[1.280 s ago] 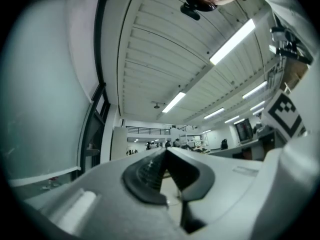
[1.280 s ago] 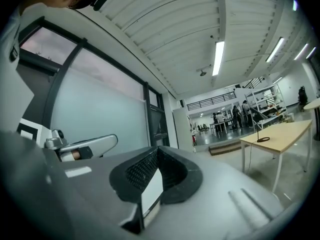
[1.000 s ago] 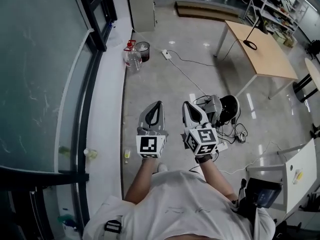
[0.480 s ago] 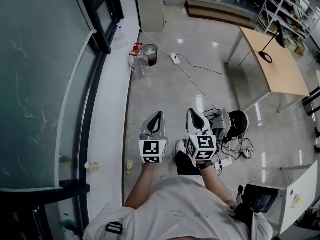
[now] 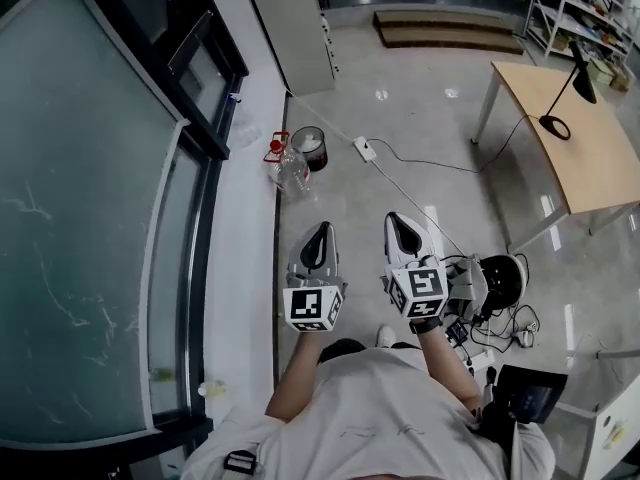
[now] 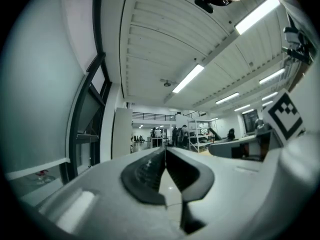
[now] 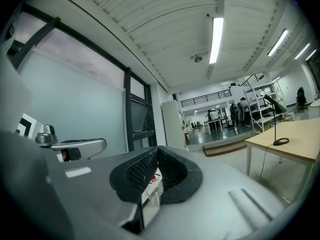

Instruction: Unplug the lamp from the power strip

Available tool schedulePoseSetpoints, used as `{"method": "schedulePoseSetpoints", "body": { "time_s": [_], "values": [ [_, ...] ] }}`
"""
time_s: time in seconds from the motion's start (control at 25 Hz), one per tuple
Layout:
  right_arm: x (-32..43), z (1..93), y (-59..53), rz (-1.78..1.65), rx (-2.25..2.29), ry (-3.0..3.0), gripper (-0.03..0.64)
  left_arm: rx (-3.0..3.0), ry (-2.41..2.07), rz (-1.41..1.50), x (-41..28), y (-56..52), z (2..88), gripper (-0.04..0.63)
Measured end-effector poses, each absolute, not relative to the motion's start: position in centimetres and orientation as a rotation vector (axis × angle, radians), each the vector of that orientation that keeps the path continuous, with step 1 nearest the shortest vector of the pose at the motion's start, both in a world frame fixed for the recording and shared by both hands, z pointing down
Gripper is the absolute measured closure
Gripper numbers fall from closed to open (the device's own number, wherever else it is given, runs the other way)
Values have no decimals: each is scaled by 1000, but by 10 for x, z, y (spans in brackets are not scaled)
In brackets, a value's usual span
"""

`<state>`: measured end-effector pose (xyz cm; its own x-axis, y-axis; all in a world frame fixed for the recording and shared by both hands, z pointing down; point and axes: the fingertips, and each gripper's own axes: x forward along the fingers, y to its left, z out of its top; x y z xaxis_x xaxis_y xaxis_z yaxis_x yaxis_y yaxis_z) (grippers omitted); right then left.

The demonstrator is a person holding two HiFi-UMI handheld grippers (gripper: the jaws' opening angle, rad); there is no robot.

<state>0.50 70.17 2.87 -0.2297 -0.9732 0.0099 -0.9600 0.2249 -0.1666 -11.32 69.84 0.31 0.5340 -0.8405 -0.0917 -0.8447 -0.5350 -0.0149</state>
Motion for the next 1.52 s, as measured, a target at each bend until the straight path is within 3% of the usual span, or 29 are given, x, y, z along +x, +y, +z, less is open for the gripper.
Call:
{"method": "schedulePoseSetpoints", "body": {
  "time_s": [0.24,0.56,0.96,1.52],
  "values": [
    [14,44,621,-272,-1902,2406,618,-2753,1521,67,-101,623,32,597],
    [7,61,468,-293,-1912,2473,617,-2789,1485,7,-92,446,50,597],
    [3,57,310,-289,-1998,2434,617,-2905,1396,106,-98,273,49,597],
    [60,147,108,-527,-1821,2569,611,-2987,1291,-44,-18,91,126,597]
  ]
}}
